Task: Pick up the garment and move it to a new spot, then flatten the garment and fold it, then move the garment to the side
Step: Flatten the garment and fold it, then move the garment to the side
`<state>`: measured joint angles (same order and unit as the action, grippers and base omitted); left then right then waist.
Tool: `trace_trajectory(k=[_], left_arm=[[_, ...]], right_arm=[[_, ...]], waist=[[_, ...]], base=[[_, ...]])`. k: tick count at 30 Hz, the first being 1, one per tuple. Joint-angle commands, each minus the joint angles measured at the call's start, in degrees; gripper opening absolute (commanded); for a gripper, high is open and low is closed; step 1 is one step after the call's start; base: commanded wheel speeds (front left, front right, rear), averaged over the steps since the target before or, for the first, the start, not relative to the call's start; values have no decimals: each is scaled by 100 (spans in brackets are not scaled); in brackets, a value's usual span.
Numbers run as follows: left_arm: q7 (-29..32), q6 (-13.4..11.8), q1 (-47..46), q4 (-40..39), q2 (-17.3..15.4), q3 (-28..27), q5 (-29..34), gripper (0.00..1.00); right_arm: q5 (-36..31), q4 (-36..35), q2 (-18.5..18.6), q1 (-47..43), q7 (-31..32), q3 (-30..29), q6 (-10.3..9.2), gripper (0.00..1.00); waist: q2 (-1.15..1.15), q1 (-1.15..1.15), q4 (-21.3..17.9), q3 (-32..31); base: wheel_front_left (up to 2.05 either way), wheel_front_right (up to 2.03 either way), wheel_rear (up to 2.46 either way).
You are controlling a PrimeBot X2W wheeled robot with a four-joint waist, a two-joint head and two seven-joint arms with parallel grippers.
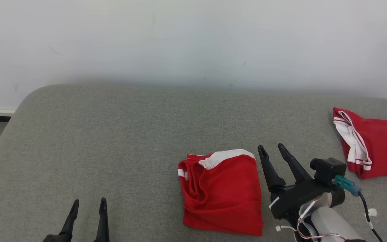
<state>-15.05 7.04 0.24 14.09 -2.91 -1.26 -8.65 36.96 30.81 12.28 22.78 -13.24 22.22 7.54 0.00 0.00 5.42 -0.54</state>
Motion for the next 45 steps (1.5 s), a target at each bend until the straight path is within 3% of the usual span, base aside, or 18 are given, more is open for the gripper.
trace_trajectory(k=[1, 4, 10, 17, 23, 45], left_arm=[[-17, -27, 89, -55, 7, -32, 61, 100], [-17, -34, 122, -146, 5, -109, 100, 100], [-17, -24, 206, -348, 7, -234, 117, 100], [-17, -2, 259, -486, 6, -182, 159, 100], [-17, 24, 309, -617, 5, -150, 280, 100], [-17, 44, 555, -860, 6, -239, 391, 100]], right_arm=[[-193, -49, 70, -121, -83, -78, -15, 100], [-572, -250, -31, -493, -188, -539, -15, 100], [-1925, -1484, -367, -1370, -194, -1445, -15, 100], [-2573, -2371, -817, -2143, -195, -2031, -15, 100], [-2679, -2591, -932, -2457, -195, -2250, -15, 100], [-2585, -2478, -946, -2616, -196, -2113, -15, 100]], waist=[[0, 0, -98, 6], [0, 0, -214, 19], [0, 0, -427, 69], [0, 0, -591, 104], [0, 0, -662, 122], [0, 0, -587, 137]], base=[[0, 0, 0], [0, 0, 0], [0, 0, 0], [0, 0, 0], [0, 0, 0], [0, 0, 0]])
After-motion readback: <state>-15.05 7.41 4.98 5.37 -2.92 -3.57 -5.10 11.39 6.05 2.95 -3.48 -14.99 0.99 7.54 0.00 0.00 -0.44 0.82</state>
